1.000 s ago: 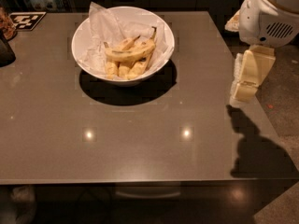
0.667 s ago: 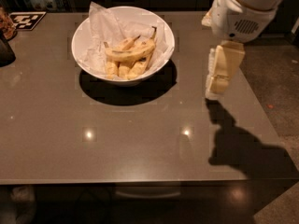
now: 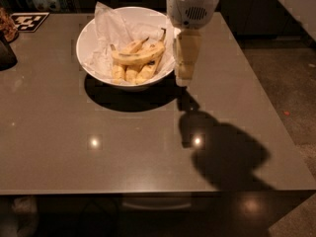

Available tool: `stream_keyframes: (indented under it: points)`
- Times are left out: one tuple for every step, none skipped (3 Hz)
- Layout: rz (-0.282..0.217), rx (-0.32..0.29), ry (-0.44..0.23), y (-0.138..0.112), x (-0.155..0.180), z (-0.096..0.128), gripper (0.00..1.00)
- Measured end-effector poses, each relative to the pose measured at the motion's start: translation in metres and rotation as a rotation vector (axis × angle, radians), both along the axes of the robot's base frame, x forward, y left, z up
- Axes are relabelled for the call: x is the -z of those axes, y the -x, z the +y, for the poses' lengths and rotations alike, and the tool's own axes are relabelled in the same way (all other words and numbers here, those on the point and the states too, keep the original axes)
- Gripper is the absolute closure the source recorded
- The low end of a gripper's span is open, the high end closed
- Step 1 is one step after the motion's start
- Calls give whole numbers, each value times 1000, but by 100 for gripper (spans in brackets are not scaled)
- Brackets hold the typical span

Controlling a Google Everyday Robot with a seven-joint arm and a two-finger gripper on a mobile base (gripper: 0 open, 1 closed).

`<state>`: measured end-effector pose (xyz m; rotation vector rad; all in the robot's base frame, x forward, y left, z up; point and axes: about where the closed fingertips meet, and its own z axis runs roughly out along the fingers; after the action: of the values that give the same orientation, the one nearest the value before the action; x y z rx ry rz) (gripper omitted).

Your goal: Pick banana from white bowl

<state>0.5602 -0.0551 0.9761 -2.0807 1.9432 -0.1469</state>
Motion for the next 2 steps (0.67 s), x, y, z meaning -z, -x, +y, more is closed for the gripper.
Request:
stream_keyframes:
  points:
    - [-13,-15,-8,-4,-2,11,0]
    - [-1,21,-58,-11,4,8,0]
